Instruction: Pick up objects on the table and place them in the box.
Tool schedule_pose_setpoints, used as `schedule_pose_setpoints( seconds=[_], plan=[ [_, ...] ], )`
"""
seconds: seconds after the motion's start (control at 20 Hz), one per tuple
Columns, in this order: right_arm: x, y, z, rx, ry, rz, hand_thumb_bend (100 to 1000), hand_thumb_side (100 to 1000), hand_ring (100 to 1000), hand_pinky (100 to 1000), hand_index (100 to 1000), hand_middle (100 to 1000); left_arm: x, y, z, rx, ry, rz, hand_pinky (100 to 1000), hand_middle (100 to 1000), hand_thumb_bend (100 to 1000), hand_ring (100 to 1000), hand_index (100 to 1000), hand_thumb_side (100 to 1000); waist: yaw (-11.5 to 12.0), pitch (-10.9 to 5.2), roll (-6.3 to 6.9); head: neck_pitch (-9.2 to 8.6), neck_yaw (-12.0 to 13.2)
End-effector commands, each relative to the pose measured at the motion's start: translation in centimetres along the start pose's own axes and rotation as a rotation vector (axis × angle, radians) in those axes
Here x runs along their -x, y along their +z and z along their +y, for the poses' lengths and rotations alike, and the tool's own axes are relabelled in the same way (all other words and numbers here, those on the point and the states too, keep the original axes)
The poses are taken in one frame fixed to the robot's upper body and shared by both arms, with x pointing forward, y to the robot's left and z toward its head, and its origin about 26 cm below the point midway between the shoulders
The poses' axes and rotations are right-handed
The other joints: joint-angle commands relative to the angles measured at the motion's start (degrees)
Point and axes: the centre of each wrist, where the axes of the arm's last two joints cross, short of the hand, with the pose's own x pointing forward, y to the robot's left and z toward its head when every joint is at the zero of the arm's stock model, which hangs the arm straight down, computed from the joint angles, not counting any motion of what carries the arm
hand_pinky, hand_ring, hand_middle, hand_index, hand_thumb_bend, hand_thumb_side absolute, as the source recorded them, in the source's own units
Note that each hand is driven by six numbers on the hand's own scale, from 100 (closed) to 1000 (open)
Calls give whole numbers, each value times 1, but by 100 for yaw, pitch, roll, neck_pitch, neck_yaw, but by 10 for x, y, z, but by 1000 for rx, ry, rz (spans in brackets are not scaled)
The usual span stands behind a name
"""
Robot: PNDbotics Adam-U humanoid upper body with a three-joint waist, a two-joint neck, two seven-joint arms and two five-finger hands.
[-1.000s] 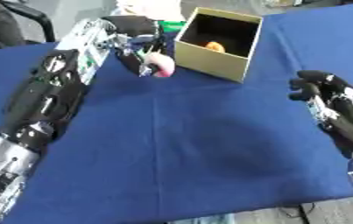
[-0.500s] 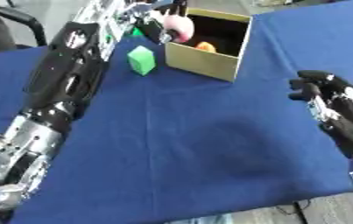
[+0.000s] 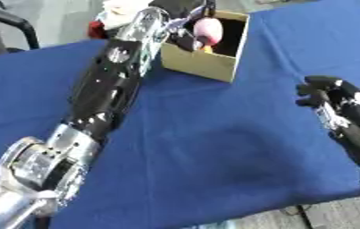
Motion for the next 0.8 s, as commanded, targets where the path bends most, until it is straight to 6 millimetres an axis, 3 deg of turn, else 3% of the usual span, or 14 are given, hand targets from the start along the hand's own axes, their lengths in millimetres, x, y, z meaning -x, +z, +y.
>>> schedule_pose_setpoints(
  seconds=[0.05, 0.1, 0.15, 0.35, 0.5, 0.65, 0.8],
  plan=[
    [-6, -4, -2, -5, 4, -27, 100, 446, 832, 741, 796, 614, 4, -2, 6, -50, -18, 34, 694, 653, 497, 595, 851, 249, -9, -82, -47, -65, 18],
    [-6, -4, -2, -3, 4, -27, 100, 446, 832, 741, 796, 614, 4, -1, 5, -57, -18, 40, 697, 676, 555, 603, 870, 296, -8, -85, -47, -61, 17],
    [-6, -4, -2, -2, 3, -25, 100, 447, 832, 741, 796, 614, 5, -1, 5, -62, -14, 45, 696, 683, 556, 606, 875, 301, -1, -92, -49, -54, 16],
    [-4, -2, -2, 6, -1, -16, 100, 447, 832, 741, 796, 614, 14, 3, 21, -123, 11, 46, 675, 646, 460, 582, 832, 223, 69, -137, -64, -10, -15],
    [-2, 1, -4, 16, 1, -6, 100, 449, 832, 741, 796, 614, 29, 9, 44, -130, 16, 45, 686, 641, 433, 578, 831, 228, 165, -185, -66, 35, -57],
    [0, 4, -5, 23, 3, 4, 100, 449, 832, 741, 796, 614, 50, 19, 59, -48, 12, 61, 711, 659, 445, 591, 836, 251, 272, -225, -65, 74, -111],
    [2, 6, -6, 30, 3, 11, 100, 450, 832, 741, 796, 614, 70, 28, 60, 97, 17, 118, 727, 674, 491, 603, 843, 294, 358, -262, -67, 105, -145]
  ],
)
